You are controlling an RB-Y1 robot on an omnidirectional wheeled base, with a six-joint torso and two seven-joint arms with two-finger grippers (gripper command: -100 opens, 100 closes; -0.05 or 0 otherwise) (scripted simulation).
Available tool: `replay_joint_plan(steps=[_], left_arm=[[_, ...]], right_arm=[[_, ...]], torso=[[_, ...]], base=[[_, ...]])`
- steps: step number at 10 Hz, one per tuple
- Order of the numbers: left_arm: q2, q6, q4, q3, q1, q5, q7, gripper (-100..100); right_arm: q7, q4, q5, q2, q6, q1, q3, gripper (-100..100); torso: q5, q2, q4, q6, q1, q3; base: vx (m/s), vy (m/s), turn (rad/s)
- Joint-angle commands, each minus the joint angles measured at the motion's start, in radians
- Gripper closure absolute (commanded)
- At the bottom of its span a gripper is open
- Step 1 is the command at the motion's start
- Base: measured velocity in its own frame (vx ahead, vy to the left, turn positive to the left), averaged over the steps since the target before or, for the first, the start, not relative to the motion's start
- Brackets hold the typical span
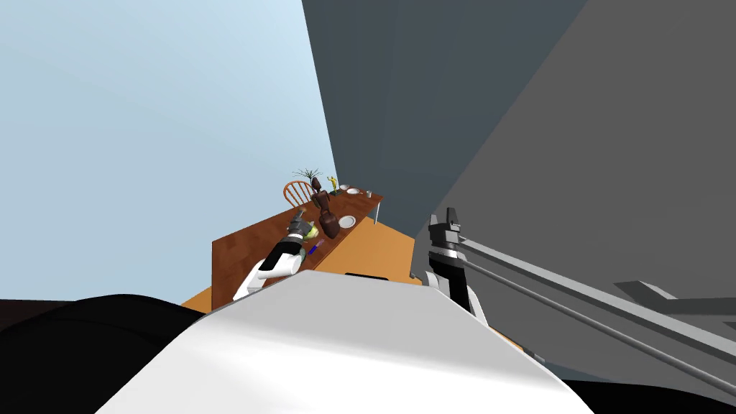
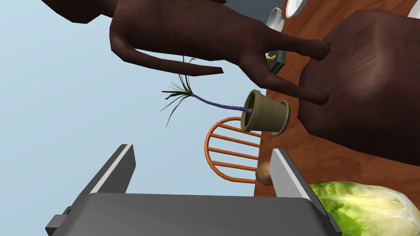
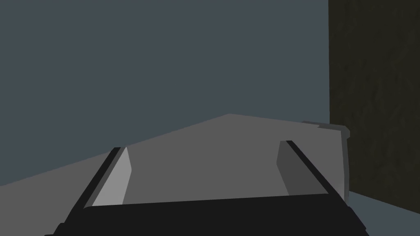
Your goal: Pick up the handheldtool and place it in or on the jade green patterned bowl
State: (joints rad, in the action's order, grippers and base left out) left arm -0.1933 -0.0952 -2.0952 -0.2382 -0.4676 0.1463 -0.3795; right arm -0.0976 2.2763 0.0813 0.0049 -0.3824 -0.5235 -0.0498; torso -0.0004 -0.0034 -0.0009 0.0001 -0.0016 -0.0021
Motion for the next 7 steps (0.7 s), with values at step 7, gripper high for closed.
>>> replay_joint_plan(steps=[7], left_arm=[[0.005, -0.192, 0.128, -0.050, 0.022, 0.075, -0.045, -100]], right_arm=[[0.000, 0.000, 0.000, 0.000, 0.000, 0.000, 0.000, 0]], torso=[[0.000, 0.000, 0.000, 0.000, 0.002, 0.000]], base=[[0.054, -0.029, 0.057]])
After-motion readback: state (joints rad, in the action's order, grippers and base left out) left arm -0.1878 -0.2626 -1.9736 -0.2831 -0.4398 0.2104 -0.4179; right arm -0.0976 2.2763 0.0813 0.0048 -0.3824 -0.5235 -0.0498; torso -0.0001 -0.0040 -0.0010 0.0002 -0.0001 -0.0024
